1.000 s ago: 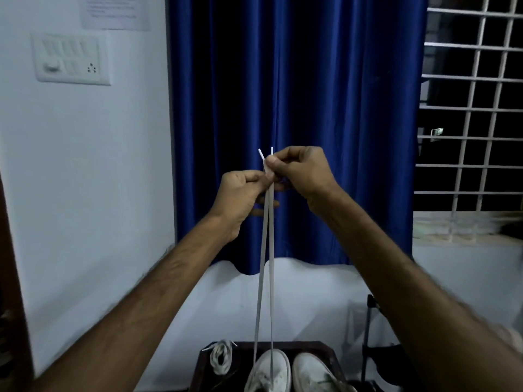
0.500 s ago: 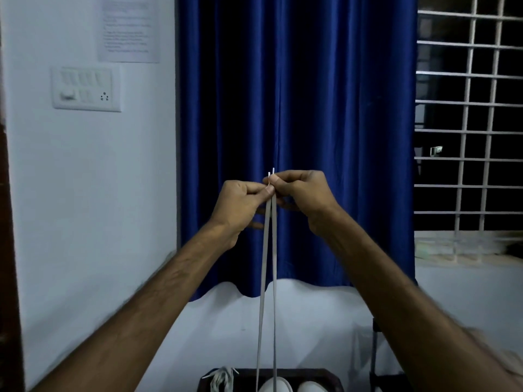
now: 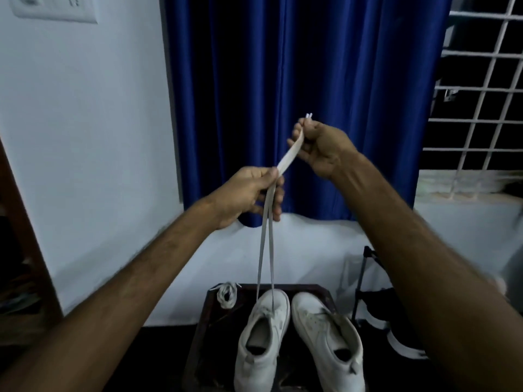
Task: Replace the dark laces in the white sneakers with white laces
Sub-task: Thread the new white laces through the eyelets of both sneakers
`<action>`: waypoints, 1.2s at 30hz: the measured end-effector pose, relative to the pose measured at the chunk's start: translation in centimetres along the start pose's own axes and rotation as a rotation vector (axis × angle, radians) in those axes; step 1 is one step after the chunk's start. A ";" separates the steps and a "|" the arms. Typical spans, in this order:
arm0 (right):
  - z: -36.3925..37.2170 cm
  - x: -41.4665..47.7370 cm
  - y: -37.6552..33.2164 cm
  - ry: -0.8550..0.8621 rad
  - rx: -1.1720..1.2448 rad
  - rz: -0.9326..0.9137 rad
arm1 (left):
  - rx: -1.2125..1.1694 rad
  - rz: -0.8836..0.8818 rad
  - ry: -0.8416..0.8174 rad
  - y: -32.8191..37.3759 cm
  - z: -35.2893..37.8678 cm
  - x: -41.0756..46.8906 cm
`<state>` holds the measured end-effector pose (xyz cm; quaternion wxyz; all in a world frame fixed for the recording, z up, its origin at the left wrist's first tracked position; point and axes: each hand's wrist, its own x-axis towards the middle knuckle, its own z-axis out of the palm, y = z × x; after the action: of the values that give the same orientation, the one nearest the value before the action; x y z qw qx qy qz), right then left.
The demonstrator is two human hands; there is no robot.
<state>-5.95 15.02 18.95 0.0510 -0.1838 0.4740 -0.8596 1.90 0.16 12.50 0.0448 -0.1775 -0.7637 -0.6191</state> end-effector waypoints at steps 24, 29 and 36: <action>-8.5 -6.6 14.3 -0.396 -0.513 0.115 | 0.281 -0.181 -0.053 -5.2 -0.6 0.3; -7.7 -7.8 11.8 -0.561 0.027 0.400 | 0.273 -0.126 0.107 -7.1 0.6 0.7; -6.4 -4.6 13.2 0.075 -0.264 -0.345 | 0.189 -0.190 0.051 -10.0 4.4 -0.1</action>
<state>-5.11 14.10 3.64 -0.1391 -0.2350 0.5453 -0.7925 -0.62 2.69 2.16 0.0220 -0.0836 -0.8306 -0.5502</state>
